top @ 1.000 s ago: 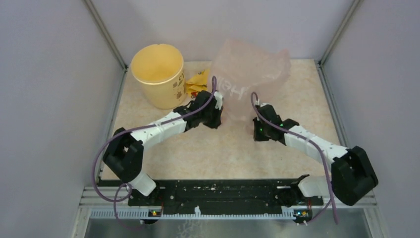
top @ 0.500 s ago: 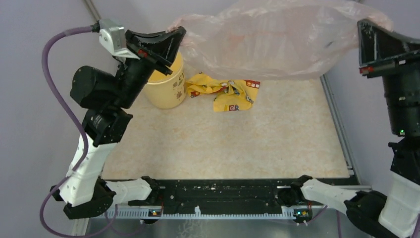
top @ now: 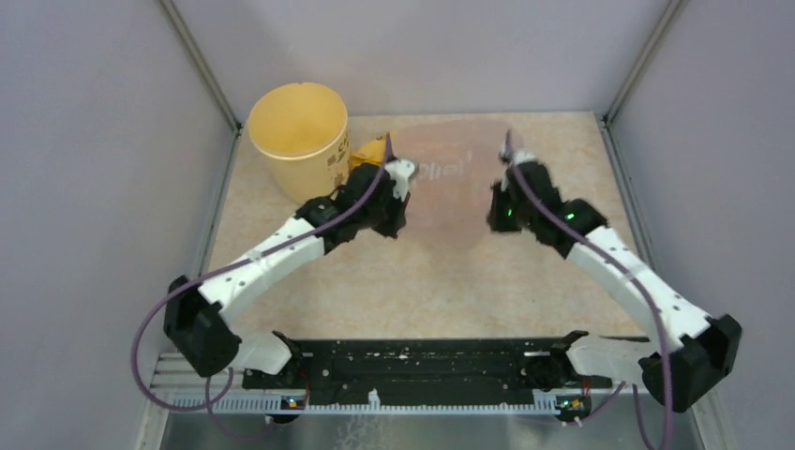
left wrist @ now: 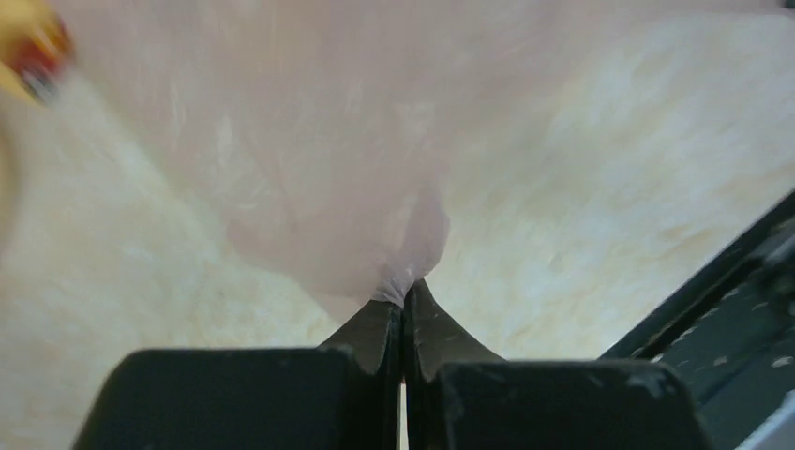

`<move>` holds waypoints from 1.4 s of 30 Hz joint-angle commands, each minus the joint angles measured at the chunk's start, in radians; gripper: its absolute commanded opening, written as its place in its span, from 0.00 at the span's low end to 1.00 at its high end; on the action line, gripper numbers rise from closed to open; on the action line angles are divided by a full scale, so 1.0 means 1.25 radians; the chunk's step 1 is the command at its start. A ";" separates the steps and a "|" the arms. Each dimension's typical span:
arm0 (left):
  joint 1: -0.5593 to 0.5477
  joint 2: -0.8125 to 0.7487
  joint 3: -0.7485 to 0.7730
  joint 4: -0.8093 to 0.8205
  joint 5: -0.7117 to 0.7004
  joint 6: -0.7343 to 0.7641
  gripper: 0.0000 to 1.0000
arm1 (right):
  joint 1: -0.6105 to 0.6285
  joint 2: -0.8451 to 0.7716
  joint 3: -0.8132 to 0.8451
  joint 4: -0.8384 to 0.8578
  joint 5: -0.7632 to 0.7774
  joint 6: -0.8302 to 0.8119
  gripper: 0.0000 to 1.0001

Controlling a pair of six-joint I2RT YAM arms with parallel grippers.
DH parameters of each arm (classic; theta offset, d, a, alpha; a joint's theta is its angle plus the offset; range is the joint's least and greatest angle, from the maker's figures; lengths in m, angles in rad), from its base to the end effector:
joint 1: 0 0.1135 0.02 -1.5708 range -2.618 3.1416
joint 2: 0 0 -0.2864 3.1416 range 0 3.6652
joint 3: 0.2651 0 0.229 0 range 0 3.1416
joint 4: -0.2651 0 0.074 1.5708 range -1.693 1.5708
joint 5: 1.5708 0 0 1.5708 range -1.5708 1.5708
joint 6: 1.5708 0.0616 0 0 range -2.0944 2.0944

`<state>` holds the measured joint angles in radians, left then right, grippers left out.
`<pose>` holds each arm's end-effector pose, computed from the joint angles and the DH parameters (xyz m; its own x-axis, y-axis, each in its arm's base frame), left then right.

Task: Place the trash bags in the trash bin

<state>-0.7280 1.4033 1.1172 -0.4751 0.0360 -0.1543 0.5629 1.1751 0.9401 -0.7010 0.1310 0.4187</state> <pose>0.2220 -0.2008 0.2976 -0.6140 0.3415 -0.7116 0.5971 0.7906 -0.1358 0.1892 0.1098 0.2759 -0.8106 -0.0348 -0.5846 -0.1466 0.9785 0.1450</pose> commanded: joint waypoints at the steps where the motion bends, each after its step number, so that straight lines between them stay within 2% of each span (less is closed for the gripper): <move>1: -0.007 -0.172 0.382 0.088 0.024 0.037 0.00 | 0.002 -0.072 0.683 -0.015 0.043 -0.087 0.00; 4: -0.007 -0.146 0.568 0.100 0.020 0.046 0.00 | 0.003 0.004 0.990 -0.062 0.079 -0.136 0.00; 6: -0.007 -0.123 0.622 0.099 0.024 0.051 0.00 | 0.002 0.017 1.052 -0.058 0.084 -0.150 0.00; 8: -0.007 -0.103 0.633 0.094 0.018 0.052 0.00 | 0.002 0.006 1.013 -0.047 0.076 -0.146 0.00; 13: -0.007 -0.102 0.533 0.122 0.003 0.041 0.00 | 0.002 -0.078 0.730 0.041 0.093 -0.127 0.00; 16: -0.007 -0.101 0.492 0.129 -0.003 0.036 0.00 | 0.001 -0.106 0.654 0.073 0.109 -0.125 0.00; 28: -0.007 -0.101 0.402 0.144 -0.003 0.031 0.00 | 0.002 -0.107 0.529 0.106 0.123 -0.124 0.00; 42: -0.005 -0.077 0.384 0.127 -0.022 0.045 0.00 | 0.003 -0.110 0.491 0.113 0.191 -0.173 0.00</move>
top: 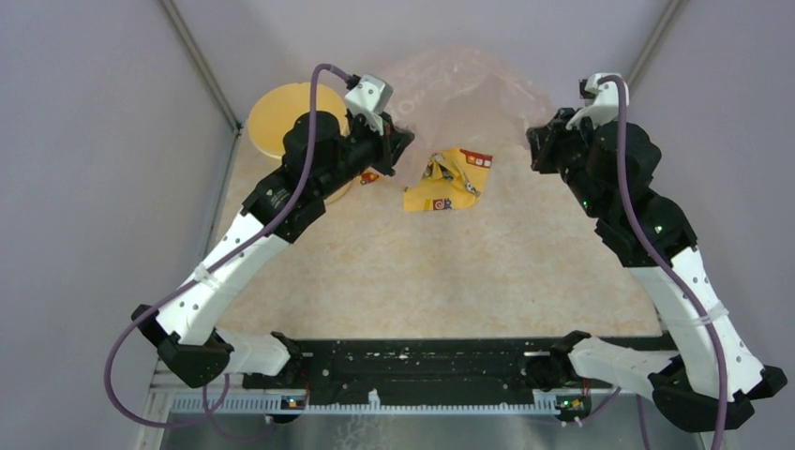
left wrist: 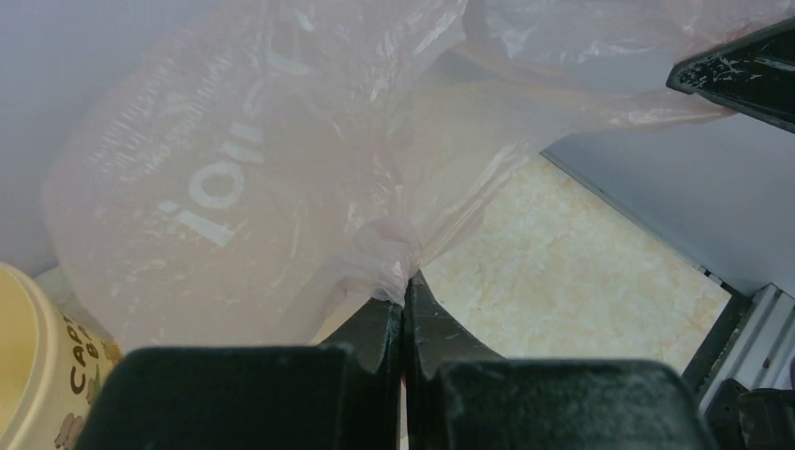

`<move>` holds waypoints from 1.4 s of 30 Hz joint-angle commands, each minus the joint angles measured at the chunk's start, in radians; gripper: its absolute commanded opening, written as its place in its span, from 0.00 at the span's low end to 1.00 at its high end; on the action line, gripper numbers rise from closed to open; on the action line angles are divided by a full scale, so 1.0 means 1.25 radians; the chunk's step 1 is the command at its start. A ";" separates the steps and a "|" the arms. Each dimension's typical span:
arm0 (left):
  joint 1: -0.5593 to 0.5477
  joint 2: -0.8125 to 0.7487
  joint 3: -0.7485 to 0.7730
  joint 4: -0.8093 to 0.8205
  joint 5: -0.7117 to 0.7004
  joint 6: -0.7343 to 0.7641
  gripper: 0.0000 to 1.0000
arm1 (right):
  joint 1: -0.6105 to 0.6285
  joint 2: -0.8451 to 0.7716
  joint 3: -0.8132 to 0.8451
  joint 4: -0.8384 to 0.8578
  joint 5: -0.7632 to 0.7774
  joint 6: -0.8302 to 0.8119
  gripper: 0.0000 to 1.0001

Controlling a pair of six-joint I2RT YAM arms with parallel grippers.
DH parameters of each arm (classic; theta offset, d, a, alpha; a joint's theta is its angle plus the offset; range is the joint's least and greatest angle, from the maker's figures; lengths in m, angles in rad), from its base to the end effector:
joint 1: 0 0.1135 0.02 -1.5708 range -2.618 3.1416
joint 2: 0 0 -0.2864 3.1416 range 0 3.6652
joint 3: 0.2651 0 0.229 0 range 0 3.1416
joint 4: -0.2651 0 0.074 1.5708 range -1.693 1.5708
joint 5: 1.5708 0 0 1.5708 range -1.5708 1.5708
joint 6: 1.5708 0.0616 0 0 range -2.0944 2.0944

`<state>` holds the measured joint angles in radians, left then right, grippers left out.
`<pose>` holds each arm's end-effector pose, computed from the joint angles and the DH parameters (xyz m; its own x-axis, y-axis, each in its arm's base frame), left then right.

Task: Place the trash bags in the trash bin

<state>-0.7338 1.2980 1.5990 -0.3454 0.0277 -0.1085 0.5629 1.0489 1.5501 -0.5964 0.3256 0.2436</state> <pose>0.2005 -0.1831 0.5061 -0.1075 -0.0488 -0.9930 0.6824 0.7228 -0.1094 0.1576 0.0762 0.5080 -0.1350 0.1850 -0.9734 -0.2099 0.9548 0.2106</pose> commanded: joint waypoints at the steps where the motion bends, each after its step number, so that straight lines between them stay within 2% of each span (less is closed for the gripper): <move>1: -0.001 0.008 -0.002 0.025 -0.015 0.007 0.00 | 0.003 -0.007 0.008 0.029 0.037 -0.037 0.00; 9: 0.005 0.045 0.022 -0.023 -0.170 -0.025 0.00 | 0.002 0.020 0.068 0.016 0.035 -0.067 0.00; 15: 0.016 0.051 0.003 -0.013 -0.169 -0.044 0.01 | 0.003 0.043 0.112 0.000 0.023 -0.077 0.00; 22: 0.017 0.064 0.010 -0.013 -0.157 -0.036 0.11 | 0.003 0.062 0.140 -0.019 0.007 -0.085 0.00; 29: 0.017 0.060 0.006 -0.018 -0.153 -0.031 0.33 | 0.002 0.081 0.169 -0.043 0.009 -0.096 0.00; 33: 0.017 0.050 0.023 -0.030 -0.150 -0.018 0.49 | 0.002 0.090 0.170 -0.059 0.030 -0.101 0.00; 40: 0.018 0.017 0.052 -0.033 -0.193 0.011 0.88 | 0.001 0.087 0.150 -0.070 0.079 -0.111 0.00; 42: 0.018 0.009 0.061 -0.032 -0.199 0.019 0.95 | 0.001 0.092 0.148 -0.076 0.089 -0.113 0.00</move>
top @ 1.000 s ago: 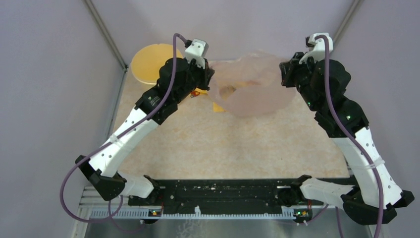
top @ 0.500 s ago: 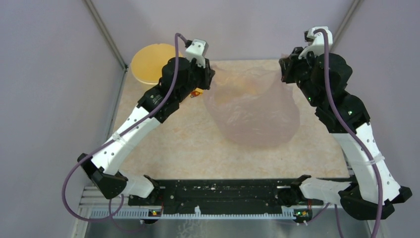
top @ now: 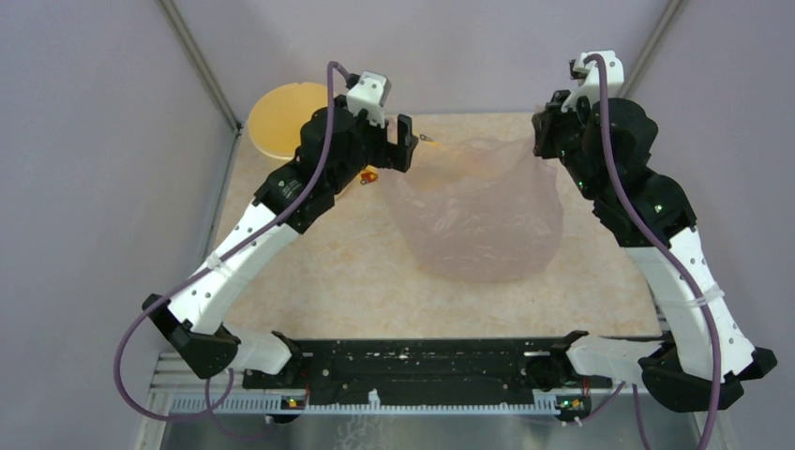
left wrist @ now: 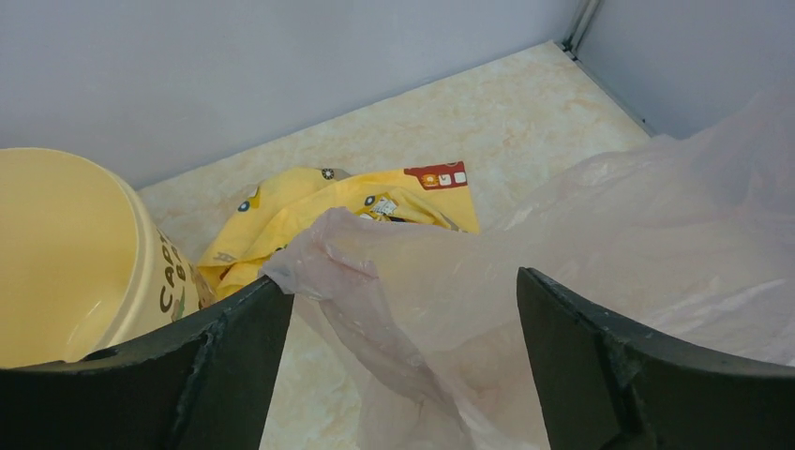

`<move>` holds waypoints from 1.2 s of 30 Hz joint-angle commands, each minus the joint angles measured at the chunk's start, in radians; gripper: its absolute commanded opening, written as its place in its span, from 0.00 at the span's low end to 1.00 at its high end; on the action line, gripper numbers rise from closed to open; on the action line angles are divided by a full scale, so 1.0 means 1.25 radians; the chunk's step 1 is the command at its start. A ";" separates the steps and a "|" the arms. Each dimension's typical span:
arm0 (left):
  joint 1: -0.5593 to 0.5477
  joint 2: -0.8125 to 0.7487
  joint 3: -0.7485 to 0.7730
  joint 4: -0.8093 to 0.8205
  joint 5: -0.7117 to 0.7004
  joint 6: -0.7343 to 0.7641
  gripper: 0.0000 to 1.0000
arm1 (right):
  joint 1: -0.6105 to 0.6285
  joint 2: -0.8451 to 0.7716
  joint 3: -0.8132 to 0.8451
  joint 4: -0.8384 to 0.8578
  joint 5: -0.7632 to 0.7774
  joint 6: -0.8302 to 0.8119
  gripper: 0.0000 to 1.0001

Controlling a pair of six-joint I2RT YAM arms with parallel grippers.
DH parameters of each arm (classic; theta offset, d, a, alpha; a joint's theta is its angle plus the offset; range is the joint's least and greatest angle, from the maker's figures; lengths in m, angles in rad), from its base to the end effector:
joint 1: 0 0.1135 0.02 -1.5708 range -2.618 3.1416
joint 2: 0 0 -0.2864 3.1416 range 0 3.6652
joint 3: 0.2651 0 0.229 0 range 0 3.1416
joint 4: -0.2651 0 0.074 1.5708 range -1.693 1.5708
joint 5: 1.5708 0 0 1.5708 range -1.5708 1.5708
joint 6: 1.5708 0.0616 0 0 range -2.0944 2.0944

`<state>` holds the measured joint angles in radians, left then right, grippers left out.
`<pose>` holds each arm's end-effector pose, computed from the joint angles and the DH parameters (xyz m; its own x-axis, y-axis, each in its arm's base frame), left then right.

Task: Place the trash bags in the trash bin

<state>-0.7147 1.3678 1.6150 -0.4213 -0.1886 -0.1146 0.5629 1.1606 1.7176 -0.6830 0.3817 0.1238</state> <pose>0.2299 -0.1842 0.4830 -0.1876 0.0141 -0.9821 0.4860 0.8702 -0.0804 0.1744 0.0829 0.5274 -0.1280 0.0547 -0.9903 -0.1682 0.9828 0.0761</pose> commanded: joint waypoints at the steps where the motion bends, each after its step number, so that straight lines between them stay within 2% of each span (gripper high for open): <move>1: 0.003 -0.050 0.050 0.032 -0.034 0.029 0.98 | 0.001 0.007 0.015 -0.011 0.049 -0.017 0.00; 7: 0.030 -0.040 0.055 0.038 -0.106 0.063 0.99 | -0.004 0.025 0.020 -0.043 0.092 -0.017 0.00; 11: 0.081 -0.026 0.045 0.045 -0.085 0.058 0.99 | -0.028 0.033 0.023 -0.058 0.089 -0.022 0.00; 16: 0.204 0.009 0.020 0.063 -0.010 0.009 0.99 | -0.065 0.035 0.042 -0.075 0.116 -0.027 0.00; 21: 0.252 0.089 0.024 0.071 -0.013 0.011 0.98 | -0.069 0.027 0.075 -0.086 0.150 -0.031 0.00; 26: 0.288 0.172 0.052 0.060 -0.038 0.001 0.90 | -0.069 0.024 0.134 -0.115 0.139 -0.031 0.00; 36: 0.300 0.329 0.172 -0.024 -0.087 0.022 0.73 | -0.069 0.019 0.221 -0.166 0.160 -0.034 0.00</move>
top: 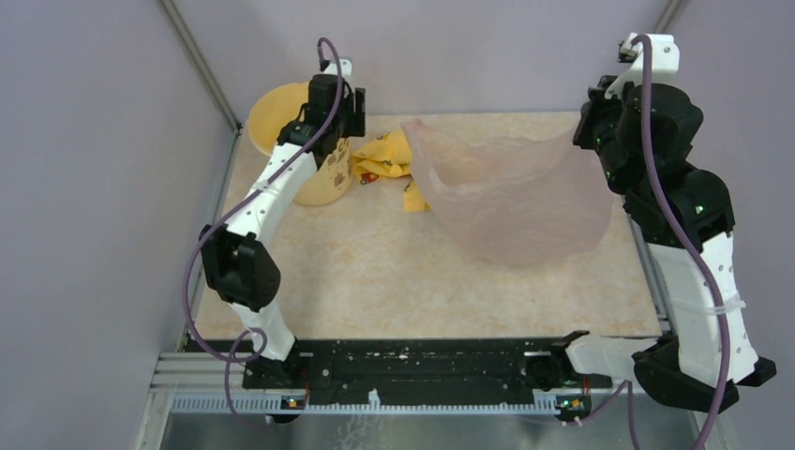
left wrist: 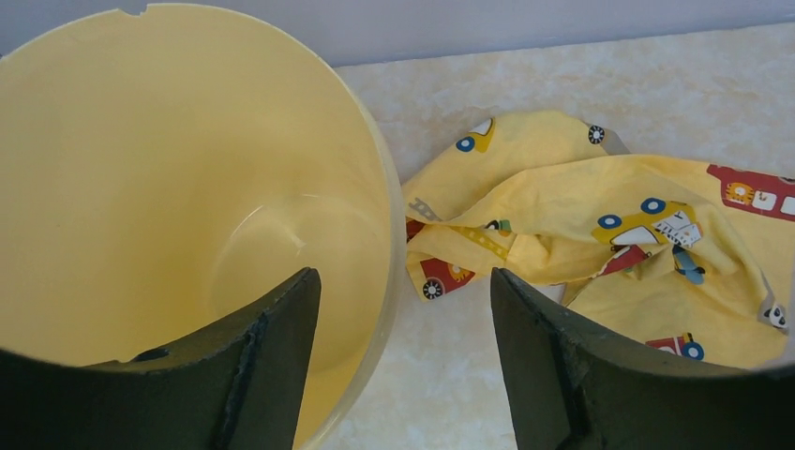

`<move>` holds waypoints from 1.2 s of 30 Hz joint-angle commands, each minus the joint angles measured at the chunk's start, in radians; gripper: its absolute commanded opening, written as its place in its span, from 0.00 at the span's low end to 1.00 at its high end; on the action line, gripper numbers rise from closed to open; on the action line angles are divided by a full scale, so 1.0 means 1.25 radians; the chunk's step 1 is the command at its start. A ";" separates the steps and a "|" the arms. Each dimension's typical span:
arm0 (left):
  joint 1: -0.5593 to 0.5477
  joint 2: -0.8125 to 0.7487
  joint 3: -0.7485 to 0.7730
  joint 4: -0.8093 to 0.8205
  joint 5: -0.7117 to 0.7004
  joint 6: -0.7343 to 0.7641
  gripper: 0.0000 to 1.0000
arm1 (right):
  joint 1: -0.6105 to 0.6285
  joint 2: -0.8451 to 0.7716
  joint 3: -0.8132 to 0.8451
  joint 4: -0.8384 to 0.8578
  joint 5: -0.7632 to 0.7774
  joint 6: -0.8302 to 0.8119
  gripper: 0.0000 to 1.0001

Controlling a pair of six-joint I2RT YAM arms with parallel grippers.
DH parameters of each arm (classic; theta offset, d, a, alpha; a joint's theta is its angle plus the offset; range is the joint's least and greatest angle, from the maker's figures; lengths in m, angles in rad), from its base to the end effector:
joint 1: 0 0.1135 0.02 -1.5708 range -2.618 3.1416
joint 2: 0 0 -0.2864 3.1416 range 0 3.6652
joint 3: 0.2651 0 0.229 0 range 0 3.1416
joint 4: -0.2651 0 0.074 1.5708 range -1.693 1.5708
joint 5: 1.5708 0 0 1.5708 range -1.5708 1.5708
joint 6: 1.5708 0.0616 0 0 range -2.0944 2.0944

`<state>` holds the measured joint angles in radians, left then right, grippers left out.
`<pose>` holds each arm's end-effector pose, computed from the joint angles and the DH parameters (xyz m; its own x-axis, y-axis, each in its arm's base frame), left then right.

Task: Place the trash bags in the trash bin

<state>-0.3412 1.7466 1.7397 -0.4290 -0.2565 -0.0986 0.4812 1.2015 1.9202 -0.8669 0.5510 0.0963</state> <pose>0.3940 -0.1233 0.3976 -0.4065 0.0433 -0.9126 0.0673 0.9976 0.0174 0.1643 0.0494 0.5526 -0.1241 0.0276 -0.9919 0.0770 0.9969 0.0182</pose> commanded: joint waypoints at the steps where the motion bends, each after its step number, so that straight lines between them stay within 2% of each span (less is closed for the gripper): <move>1: 0.001 0.038 0.081 -0.029 -0.039 0.010 0.70 | -0.004 -0.013 0.068 -0.019 0.028 -0.014 0.00; 9: 0.003 0.090 0.126 -0.121 -0.080 0.006 0.50 | -0.004 0.006 0.127 -0.022 0.051 -0.032 0.00; 16: 0.003 0.106 0.132 -0.153 -0.072 0.014 0.38 | -0.004 0.021 0.147 -0.023 0.044 -0.033 0.00; 21: 0.001 0.086 0.130 -0.169 -0.056 0.019 0.12 | -0.004 0.025 0.150 -0.016 0.048 -0.035 0.00; 24: 0.001 0.062 0.131 -0.183 -0.046 0.022 0.00 | -0.004 0.030 0.152 -0.014 0.051 -0.034 0.00; 31: -0.023 -0.022 0.115 -0.250 0.039 0.005 0.00 | -0.004 0.046 0.146 0.014 0.083 -0.042 0.00; 36: -0.079 -0.121 0.044 -0.272 0.101 -0.021 0.00 | -0.004 0.076 0.168 0.027 0.134 -0.050 0.00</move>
<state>-0.3824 1.7542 1.8347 -0.7696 -0.1940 -0.1150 0.4812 1.2648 2.0712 -0.8761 0.6464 0.0566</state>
